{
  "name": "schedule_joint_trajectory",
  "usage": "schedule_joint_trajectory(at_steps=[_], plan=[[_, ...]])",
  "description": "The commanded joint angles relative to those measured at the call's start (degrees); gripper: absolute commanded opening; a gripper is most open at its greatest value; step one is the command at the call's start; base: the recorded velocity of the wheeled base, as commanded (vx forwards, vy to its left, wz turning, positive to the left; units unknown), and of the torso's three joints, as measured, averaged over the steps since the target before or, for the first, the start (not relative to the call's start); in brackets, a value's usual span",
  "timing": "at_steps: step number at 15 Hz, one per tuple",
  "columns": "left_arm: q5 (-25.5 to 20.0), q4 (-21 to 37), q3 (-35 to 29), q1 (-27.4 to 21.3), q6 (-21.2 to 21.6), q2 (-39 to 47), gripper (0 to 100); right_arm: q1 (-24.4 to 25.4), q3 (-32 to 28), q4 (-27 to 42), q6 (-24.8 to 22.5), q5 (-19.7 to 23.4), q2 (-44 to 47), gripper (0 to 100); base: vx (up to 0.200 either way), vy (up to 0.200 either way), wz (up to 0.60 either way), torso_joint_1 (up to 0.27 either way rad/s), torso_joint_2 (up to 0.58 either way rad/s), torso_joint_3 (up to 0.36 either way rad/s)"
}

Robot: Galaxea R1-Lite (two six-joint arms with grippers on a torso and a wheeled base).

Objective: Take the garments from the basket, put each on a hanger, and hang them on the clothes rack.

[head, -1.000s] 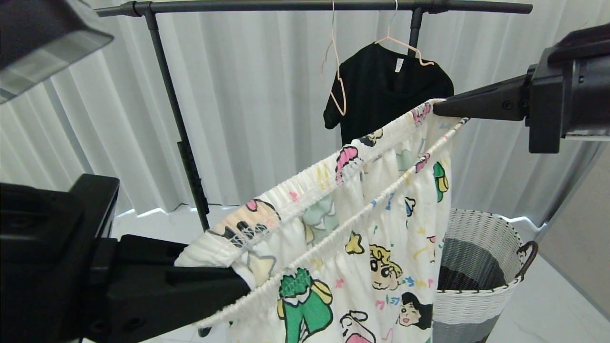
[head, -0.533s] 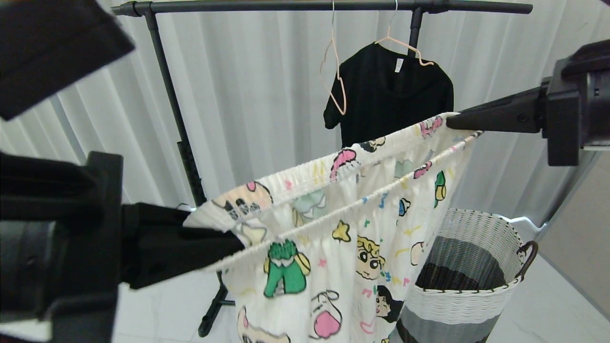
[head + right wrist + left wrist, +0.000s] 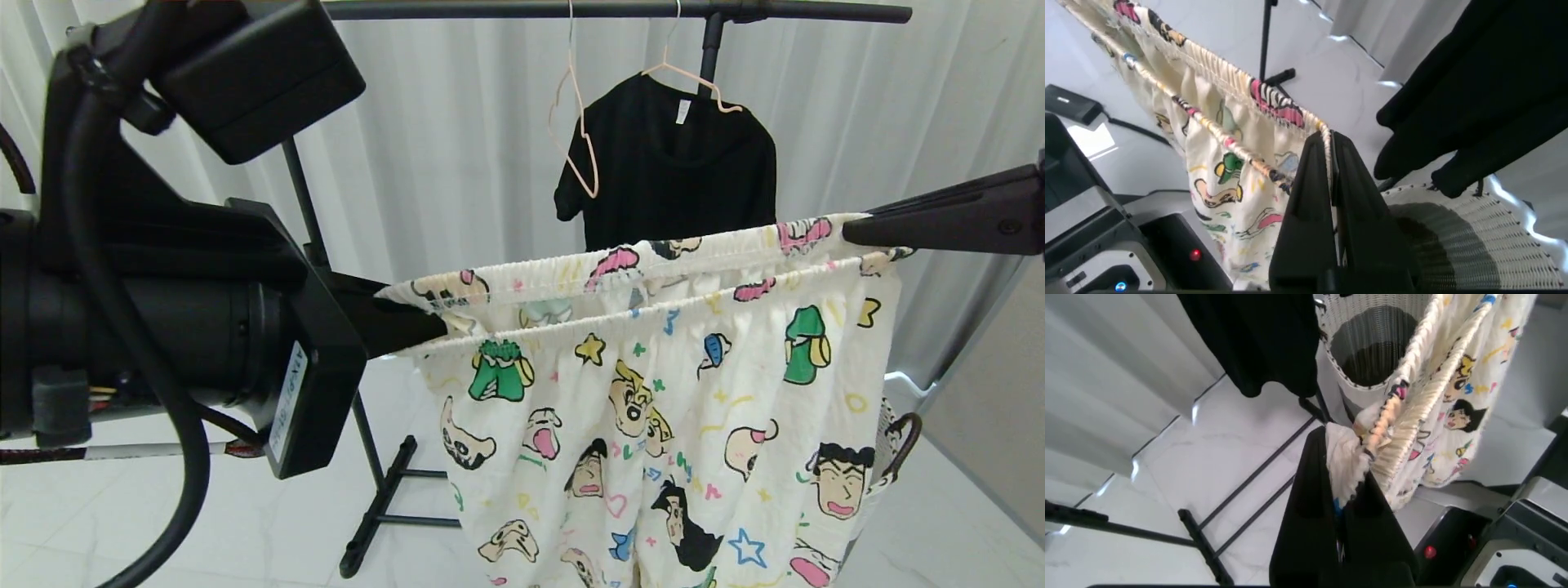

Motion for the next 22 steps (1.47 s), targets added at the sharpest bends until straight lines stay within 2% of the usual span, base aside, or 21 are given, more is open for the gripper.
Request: schedule_joint_trajectory(at_steps=[1, 6, 7, 8, 9, 10, 11, 12, 13, 14, 16, 18, 20, 22], plan=[[0.02, -0.03, -0.02, -0.12, 0.01, 0.32, 0, 0.03, 0.12, 0.19, -0.04, -0.01, -0.24, 100, 0.000, 0.000, 0.00, 0.000, 0.00, 0.000], [0.46, -0.03, 0.42, -0.03, -0.08, 0.67, 0, -1.73, 1.70, 0.19, 0.05, -0.71, -0.51, 100, 0.000, 0.000, 0.00, 0.000, 0.00, 0.000], [0.81, -0.03, 1.12, 0.23, 0.10, 0.32, 0, -3.84, 2.22, 0.36, 0.05, -2.91, -0.33, 100, 0.000, 0.000, 0.00, 0.000, 0.00, 0.000], [2.74, 0.15, 2.09, 1.02, 0.19, -0.21, 0, -5.77, 3.10, 1.07, 0.05, -7.74, -0.24, 100, 0.000, 0.000, 0.00, 0.000, 0.00, 0.000], [6.43, 0.15, 3.84, 3.49, 0.27, -1.00, 0, -7.62, 4.60, 2.12, 0.40, -14.51, -0.24, 100, 0.000, 0.000, 0.00, 0.000, 0.00, 0.000], [10.65, 0.15, 6.13, 7.27, 0.27, -1.97, 0, -9.29, 6.36, 2.12, 3.04, -18.38, -0.33, 100, 0.000, 0.000, 0.00, 0.000, 0.00, 0.000], [13.55, 0.06, 8.50, 11.40, 0.27, -3.11, 0, -10.34, 7.15, 2.03, 8.40, -18.55, -0.51, 100, 0.000, 0.000, 0.00, 0.000, 0.00, 0.000], [15.14, 0.06, 10.87, 15.61, 0.19, -4.52, 0, -10.43, 7.23, 2.03, 14.03, -19.61, -0.51, 100, 0.000, 0.000, 0.00, 0.000, 0.00, 0.000], [15.40, 0.06, 12.90, 19.22, 0.10, -6.45, 0, -10.43, 7.32, 2.12, 18.69, -22.51, -0.33, 100, 0.000, 0.000, 0.00, 0.000, 0.00, 0.000], [15.31, -0.03, 14.30, 21.59, 0.01, -7.94, 0, -10.34, 7.41, 2.12, 21.41, -25.23, 0.02, 100, 0.000, 0.000, 0.00, 0.000, 0.00, 0.000], [15.31, -0.47, 17.38, 24.23, -0.17, -10.58, 0, -10.61, 9.17, 2.21, 23.61, -26.99, -0.16, 100, 0.000, 0.000, 0.00, 0.000, 0.00, 0.000], [15.49, -3.72, 20.10, 24.76, -0.25, -11.64, 0, -10.78, 11.54, 2.21, 23.61, -27.61, -0.60, 100, 0.000, 0.000, 0.00, 0.000, 0.00, 0.000], [15.57, -8.03, 21.86, 25.72, -0.17, -11.72, 0, -10.78, 13.04, 2.12, 23.61, -29.98, -0.68, 100, 0.000, 0.000, 0.00, 0.000, 0.00, 0.000], [15.57, -9.43, 22.65, 26.51, -0.08, -11.72, 0, -10.78, 13.21, 2.12, 23.61, -29.98, -0.77, 100, 0.000, 0.000, 0.00, 0.000, 0.00, 0.000]])
